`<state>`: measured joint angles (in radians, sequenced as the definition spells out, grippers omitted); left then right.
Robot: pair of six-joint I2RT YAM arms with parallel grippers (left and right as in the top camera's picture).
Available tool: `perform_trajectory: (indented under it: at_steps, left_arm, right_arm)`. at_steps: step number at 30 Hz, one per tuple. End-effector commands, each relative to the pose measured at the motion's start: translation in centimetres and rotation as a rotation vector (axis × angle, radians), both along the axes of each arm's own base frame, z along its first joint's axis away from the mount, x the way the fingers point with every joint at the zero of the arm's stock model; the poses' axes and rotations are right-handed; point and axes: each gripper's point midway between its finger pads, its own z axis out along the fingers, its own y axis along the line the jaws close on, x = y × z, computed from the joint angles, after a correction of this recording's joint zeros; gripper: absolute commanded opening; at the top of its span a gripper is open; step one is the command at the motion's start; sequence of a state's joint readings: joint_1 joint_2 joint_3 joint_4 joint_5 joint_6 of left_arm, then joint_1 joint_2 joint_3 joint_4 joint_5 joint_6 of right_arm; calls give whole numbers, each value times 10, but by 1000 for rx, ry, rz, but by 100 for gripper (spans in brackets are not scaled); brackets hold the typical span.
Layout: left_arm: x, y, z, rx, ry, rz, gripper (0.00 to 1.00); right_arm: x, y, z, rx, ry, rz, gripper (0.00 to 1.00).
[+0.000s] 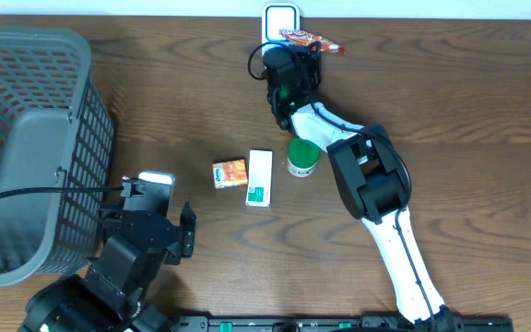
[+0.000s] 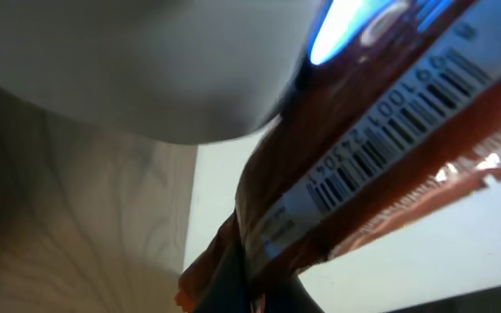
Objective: Scan the item barcode
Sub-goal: 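Carry the wrapper to the white scanner and hold barcode over it, then move the wrapper away from the scanner toward the right side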
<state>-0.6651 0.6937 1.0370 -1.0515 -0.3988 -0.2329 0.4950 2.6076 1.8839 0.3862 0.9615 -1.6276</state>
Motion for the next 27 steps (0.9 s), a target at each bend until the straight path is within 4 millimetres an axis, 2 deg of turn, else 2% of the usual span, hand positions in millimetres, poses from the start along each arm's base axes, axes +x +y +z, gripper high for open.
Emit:
perform_trajectory:
  at_steps: [1,5,6,9,10,13,15,16,18,21,22,25,27]
  left_arm:
    - [0,2,-1,8,0,10,85]
    - [0,2,-1,8,0,10,85]
    - [0,2,-1,8,0,10,85]
    - [0,2,-1,8,0,10,85]
    - [0,2,-1,8,0,10,85]
    - [0,2,-1,8,0,10,85]
    - [0,2,-1,8,0,10,85]
    - [0,2,-1,8,0,10,85]
    - [0,2,-1,8,0,10,85]
    - [0,2,-1,8,0,10,85]
    - [0,2,-1,8,0,10,85]
    - [0,2,-1,8,0,10,85]
    - [0,2,-1,8,0,10,85]
  right_arm:
    - [-1,2,16,-19,-14,-10,1]
    - [-2,2,44,-4,-43,-12,1]
    - [-2,2,56,3,-52,-12,1]
    - [-9,-2,108,92,-127,-27,1]
    - [-18,-10,139,146,-137,-45,1]
    - [-45,-36,192,249,-126,-82,1]
    - [-67,-66,229,363,-174,-147,1]
    - [-82,-88,242,413,-179,-199,1]
    - [-104,-124,251,493,-192,-296,1]
    - [-138,-178,244,645,-175,-453,1]
    - [-162,-215,224,770,-112,-577,1]
    - [-192,-268,193,962,-57,-782,1]
    - [-206,-293,173,1095,-26,-887,1]
